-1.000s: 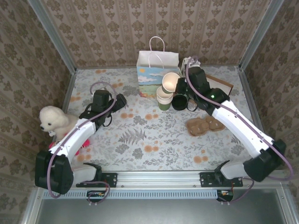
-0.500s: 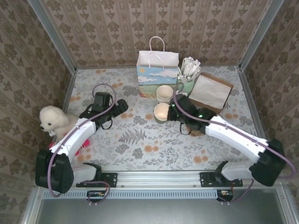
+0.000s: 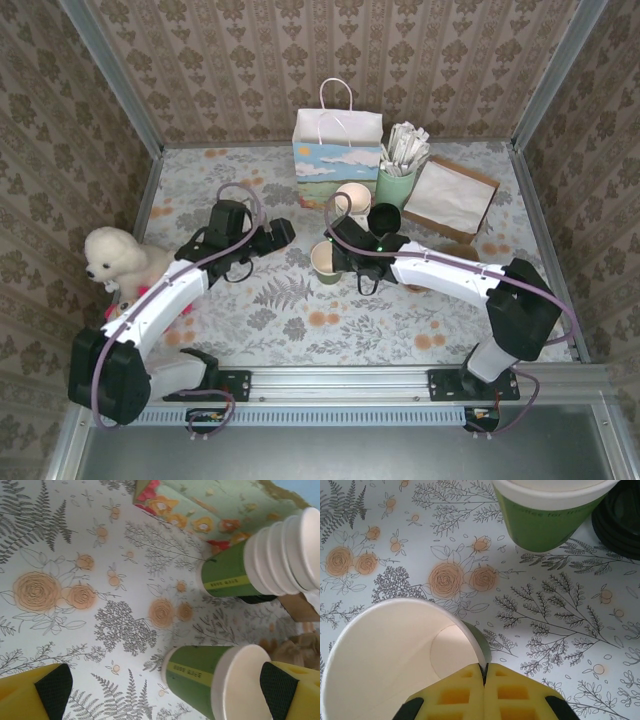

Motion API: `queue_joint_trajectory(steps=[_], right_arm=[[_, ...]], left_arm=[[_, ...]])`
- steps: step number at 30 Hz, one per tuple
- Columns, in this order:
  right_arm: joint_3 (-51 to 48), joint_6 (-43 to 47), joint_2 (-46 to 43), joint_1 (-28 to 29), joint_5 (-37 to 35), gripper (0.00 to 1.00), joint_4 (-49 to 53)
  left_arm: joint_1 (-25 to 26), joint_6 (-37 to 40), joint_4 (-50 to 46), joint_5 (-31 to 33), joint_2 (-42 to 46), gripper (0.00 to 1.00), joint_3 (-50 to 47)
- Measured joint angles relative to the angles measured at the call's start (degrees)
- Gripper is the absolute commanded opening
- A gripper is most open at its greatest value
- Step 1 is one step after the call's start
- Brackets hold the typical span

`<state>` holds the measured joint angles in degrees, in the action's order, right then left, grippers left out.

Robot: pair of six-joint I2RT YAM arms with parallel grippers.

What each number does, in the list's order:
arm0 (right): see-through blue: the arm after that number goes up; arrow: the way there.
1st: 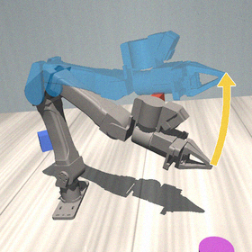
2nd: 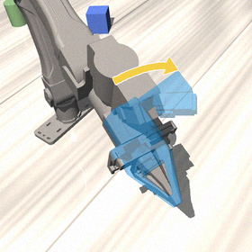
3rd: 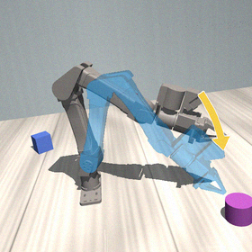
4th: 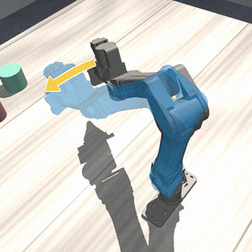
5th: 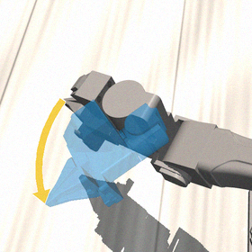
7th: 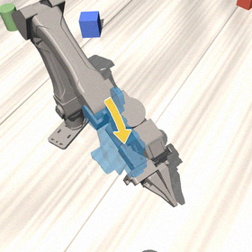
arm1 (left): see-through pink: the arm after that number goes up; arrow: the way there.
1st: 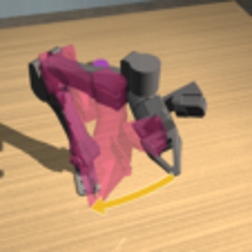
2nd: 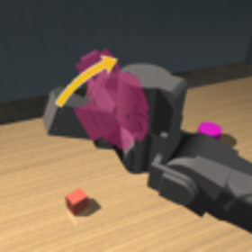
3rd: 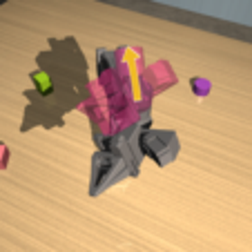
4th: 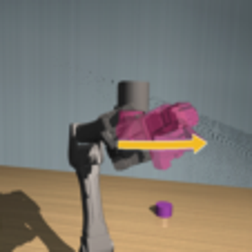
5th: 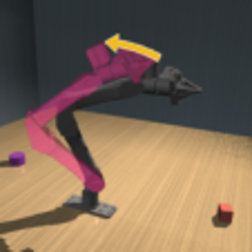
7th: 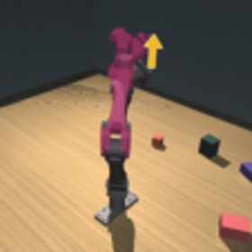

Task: Pack the takeout coffee

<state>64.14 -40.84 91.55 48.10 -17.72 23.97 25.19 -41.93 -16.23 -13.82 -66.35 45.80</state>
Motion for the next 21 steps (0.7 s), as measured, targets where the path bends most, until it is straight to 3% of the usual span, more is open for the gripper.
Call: queue_joint_trajectory(steps=[6, 11, 15, 17, 21], right_arm=[[1.1, -1.1, 0.3, 0.2, -0.1, 0.40, 1.4], [3.4, -0.2, -0.2, -0.2, 1.3, 0.58, 2.9], [3.5, -0.8, -4.3, -4.1, 5.2, 0.83, 3.8], [3.4, -1.2, -7.1, -8.5, 7.3, 0.87, 3.7], [1.5, -1.6, -10.7, -20.4, 10.3, 0.82, 3.0]], left_arm=[[0.0, 0.2, 0.4, -5.3, 3.1, 1.00, -1.4], [0.0, 0.2, -0.3, -9.0, 3.0, 1.00, -1.5], [0.3, 0.2, -0.3, -11.4, 1.9, 1.00, -1.5], [0.7, 0.2, 0.4, -12.2, 0.2, 1.00, -1.5], [2.7, 1.0, 2.6, -13.6, -4.5, 1.00, -1.4]])
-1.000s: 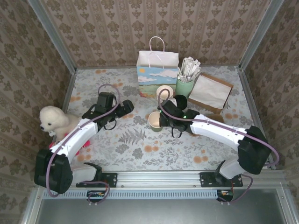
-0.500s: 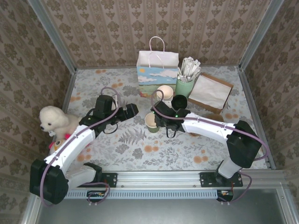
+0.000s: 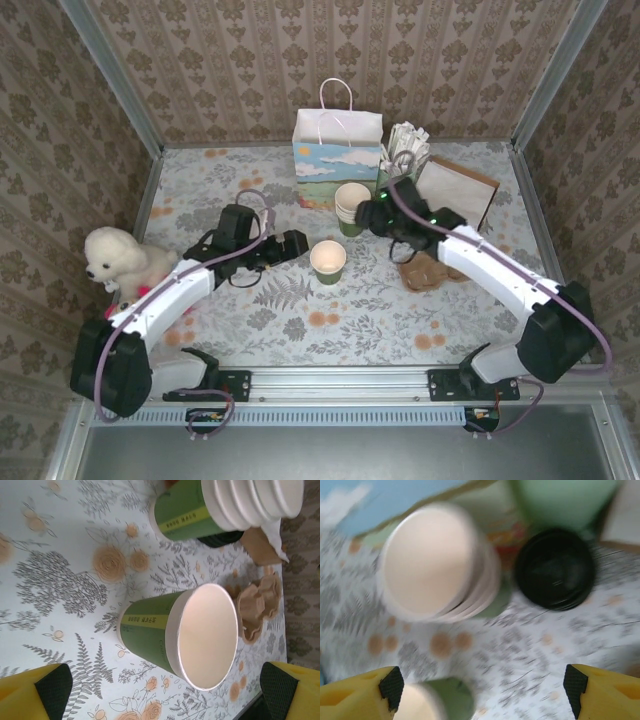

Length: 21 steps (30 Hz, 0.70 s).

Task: Pack the takeout coffee

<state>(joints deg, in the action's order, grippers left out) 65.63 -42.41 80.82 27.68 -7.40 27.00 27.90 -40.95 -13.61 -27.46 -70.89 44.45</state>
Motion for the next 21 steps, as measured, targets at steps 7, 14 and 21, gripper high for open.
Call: queue_joint_trajectory(steps=[7, 14, 21], right_arm=[[0.9, 7.4, 9.6, -10.7, 2.3, 0.51, 0.5], [7.5, 16.9, 21.9, -11.0, 1.6, 0.44, 1.3], [12.2, 20.4, 26.3, -11.0, -1.4, 0.38, 1.5]], left_arm=[[3.7, 4.2, 1.7, -5.7, -7.8, 1.00, 4.3], [5.6, 7.7, 2.3, -10.4, -10.6, 1.00, 6.4], [5.8, 8.8, 2.1, -12.4, -11.2, 1.00, 6.6]])
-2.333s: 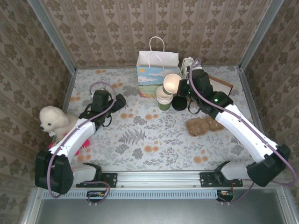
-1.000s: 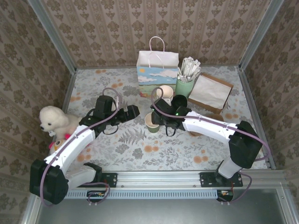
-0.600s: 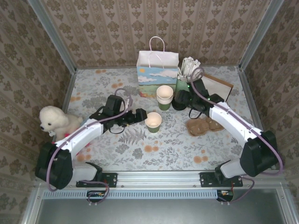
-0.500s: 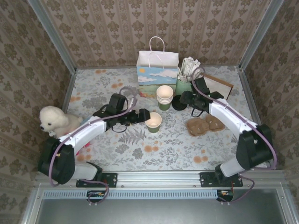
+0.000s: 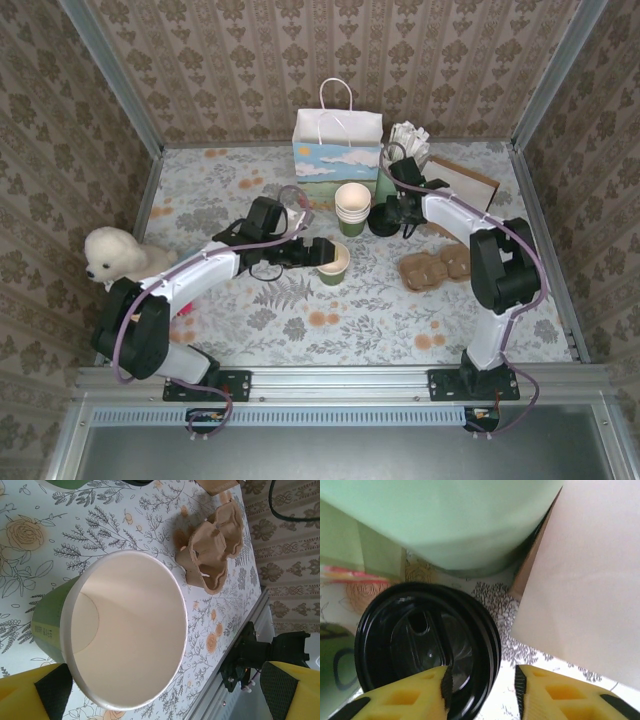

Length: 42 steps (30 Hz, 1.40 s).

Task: Pack the takeout coffee

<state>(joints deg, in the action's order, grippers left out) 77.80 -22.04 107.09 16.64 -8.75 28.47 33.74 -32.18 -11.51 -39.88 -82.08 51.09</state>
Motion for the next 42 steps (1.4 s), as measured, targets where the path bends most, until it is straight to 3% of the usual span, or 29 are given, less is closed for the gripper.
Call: queue_joint_trajectory(steps=[10, 26, 34, 42], right_arm=[[3.1, 2.1, 3.6, 0.0, -0.8, 0.30, 0.0], [1.8, 2.9, 4.5, 0.0, -1.1, 0.32, -0.9], [1.4, 4.1, 4.5, 0.0, -1.2, 0.20, -1.6], [1.1, 4.8, 3.4, 0.3, -2.5, 0.16, -1.5]], left_arm=[[0.0, 0.7, -3.0, 5.6, 2.0, 1.00, -0.1], [0.0, 0.7, -3.3, 9.5, 5.1, 1.00, -1.6], [0.0, 0.7, -3.3, 10.8, 5.9, 1.00, -2.0], [0.0, 0.7, -3.5, 12.0, 6.3, 1.00, -2.4]])
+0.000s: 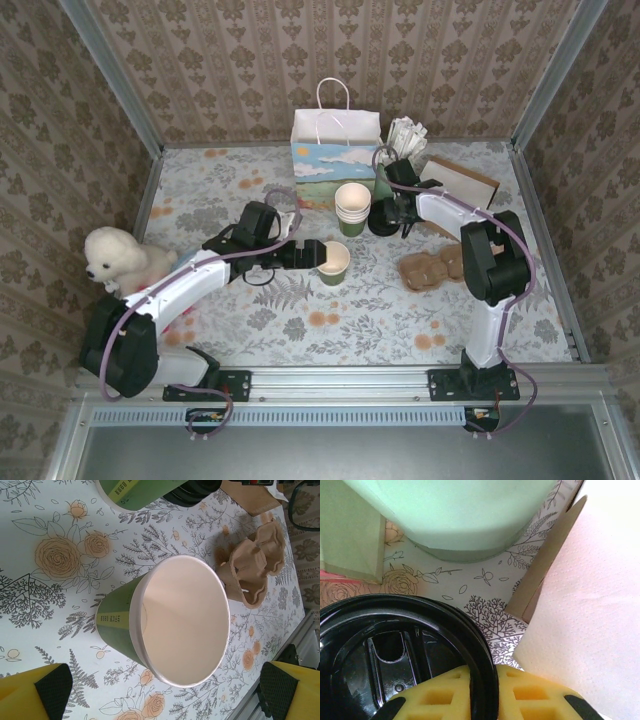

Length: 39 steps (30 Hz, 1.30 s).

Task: Pack the takeout coffee

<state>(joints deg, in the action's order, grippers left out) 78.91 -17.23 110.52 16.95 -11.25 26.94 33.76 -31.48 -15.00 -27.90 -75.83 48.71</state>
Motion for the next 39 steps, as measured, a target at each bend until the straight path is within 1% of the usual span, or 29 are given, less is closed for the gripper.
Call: queue_joint_trajectory(steps=[6, 10, 13, 17, 21, 23, 25, 29, 30, 34, 39], right_arm=[[-2.3, 1.0, -5.5, 0.9, -2.3, 0.15, -0.3], [-5.0, 2.2, -9.9, 1.6, -3.7, 0.18, -1.5], [-6.5, 2.6, -11.9, 1.7, -4.0, 0.17, -2.1], [-7.0, 2.5, -11.7, 1.7, -4.0, 0.17, -3.6], [-7.0, 1.8, -9.0, 1.7, -4.0, 0.18, -5.4], [-7.0, 1.4, -7.1, 1.9, -4.0, 0.21, -6.1], [-7.0, 0.8, -5.4, 2.0, -4.0, 0.26, -6.2], [-7.0, 0.4, -4.3, 2.1, -4.0, 0.28, -6.3], [-7.0, 0.3, -4.3, 2.1, -4.0, 0.28, -6.3], [-7.0, 0.3, -4.3, 2.1, -3.8, 0.18, -6.9], [-7.0, 0.6, -4.3, 2.1, -3.8, 0.13, -7.1]], left_arm=[[-0.1, 0.0, -0.1, 1.9, 2.3, 1.00, -0.1], [-0.4, 0.0, -0.4, 3.1, 3.7, 1.00, -0.1], [-0.9, 0.0, -0.7, 4.2, 4.6, 1.00, -0.2], [-0.9, 0.0, -0.7, 5.2, 4.7, 1.00, -0.2], [-0.9, 0.0, -0.7, 5.7, 4.7, 1.00, -0.2], [-0.9, 0.0, -0.6, 5.8, 4.7, 1.00, -0.2], [-0.9, -0.2, -0.4, 5.9, 4.7, 1.00, -0.4], [-0.9, -0.9, 0.1, 5.9, 4.7, 1.00, -1.1], [-0.9, -1.0, 0.1, 5.9, 4.7, 1.00, -1.2], [-0.9, -1.3, 0.4, 5.9, 4.7, 1.00, -1.2], [-0.9, -1.6, 0.5, 5.9, 4.7, 1.00, -1.2]])
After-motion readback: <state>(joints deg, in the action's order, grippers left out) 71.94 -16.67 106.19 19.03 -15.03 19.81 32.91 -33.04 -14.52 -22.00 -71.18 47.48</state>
